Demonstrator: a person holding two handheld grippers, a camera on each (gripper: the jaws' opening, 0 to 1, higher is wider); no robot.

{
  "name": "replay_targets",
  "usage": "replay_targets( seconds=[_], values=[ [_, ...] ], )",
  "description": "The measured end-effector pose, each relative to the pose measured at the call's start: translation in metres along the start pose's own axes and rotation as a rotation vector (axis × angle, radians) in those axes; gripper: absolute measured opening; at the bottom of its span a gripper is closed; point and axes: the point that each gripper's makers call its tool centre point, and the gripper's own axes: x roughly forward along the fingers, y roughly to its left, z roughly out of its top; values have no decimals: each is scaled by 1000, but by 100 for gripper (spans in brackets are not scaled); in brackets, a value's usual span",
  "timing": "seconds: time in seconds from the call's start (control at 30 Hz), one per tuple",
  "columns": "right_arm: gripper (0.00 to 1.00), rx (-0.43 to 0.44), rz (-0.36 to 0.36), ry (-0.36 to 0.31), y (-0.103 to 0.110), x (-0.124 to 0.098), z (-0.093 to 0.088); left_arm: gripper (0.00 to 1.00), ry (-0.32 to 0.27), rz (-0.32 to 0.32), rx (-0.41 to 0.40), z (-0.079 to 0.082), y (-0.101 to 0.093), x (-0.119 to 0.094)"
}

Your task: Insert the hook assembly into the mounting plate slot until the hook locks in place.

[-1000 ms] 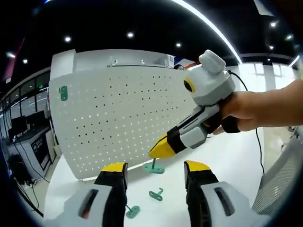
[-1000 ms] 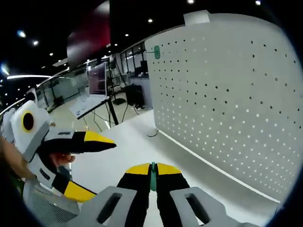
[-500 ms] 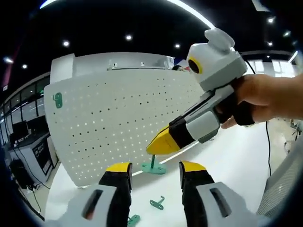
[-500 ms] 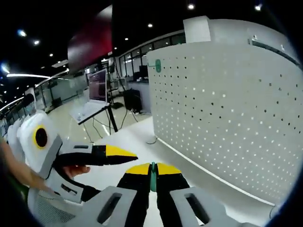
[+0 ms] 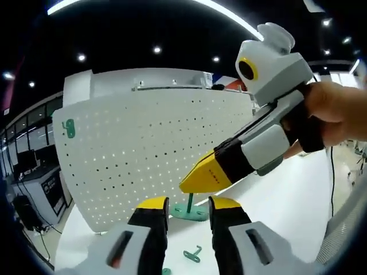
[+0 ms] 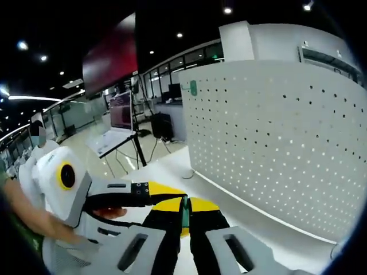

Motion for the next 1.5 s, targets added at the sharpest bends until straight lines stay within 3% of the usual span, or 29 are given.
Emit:
replay_targets(
  seconds=[0.67,1.5],
  values=[
    [2,18,-3,-3,1,-4,-4,4,-12,-36,39,3,-10,1],
    [2,21,22,-2,6,-9,-8,3,-11,-86,54,2,-17,-8]
  ],
)
